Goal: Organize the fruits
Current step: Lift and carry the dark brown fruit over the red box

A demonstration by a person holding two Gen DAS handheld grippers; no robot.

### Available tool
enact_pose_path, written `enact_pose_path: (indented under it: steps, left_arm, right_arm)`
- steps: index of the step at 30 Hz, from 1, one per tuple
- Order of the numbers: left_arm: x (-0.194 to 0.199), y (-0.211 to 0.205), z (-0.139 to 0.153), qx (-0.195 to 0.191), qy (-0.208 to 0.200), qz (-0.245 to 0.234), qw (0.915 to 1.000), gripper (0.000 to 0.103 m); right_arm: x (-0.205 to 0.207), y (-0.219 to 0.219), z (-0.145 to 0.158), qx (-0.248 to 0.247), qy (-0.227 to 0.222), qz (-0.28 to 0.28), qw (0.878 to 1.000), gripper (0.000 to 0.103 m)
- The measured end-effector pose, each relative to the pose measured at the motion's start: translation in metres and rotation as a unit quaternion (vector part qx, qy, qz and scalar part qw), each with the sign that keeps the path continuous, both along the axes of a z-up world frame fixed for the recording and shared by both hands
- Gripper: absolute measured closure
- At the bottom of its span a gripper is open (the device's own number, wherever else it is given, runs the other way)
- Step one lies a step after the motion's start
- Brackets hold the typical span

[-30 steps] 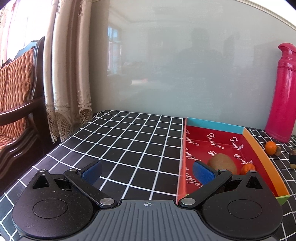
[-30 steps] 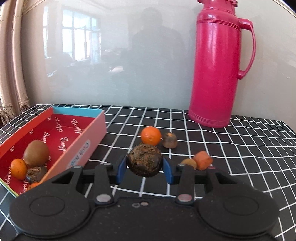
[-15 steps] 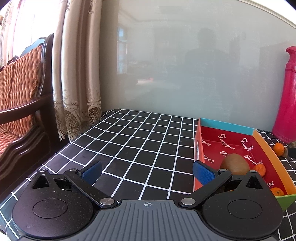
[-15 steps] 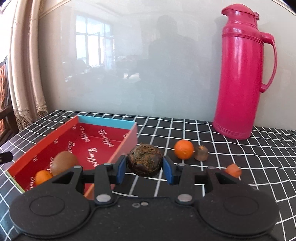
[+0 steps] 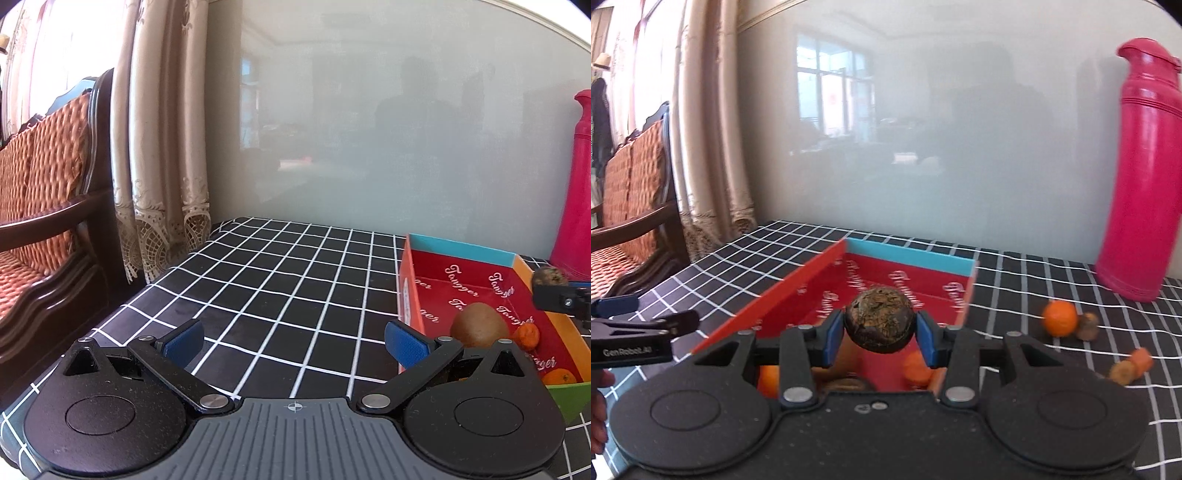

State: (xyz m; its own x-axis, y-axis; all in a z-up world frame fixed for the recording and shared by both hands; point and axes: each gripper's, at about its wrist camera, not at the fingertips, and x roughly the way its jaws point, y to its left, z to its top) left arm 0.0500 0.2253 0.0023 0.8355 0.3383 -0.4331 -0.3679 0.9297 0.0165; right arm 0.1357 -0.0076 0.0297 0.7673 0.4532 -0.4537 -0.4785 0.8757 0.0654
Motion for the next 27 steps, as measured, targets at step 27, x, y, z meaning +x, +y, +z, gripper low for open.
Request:
enact_pose_path:
  steps: [27]
  left_arm:
    - [-0.02,0.056,-0.01,-0.009,0.011,0.05,0.9987,0.0]
  right_arm:
    - [-0.001,0.086,-0.019,-0.015,0.012,0.04,0.999,0.06]
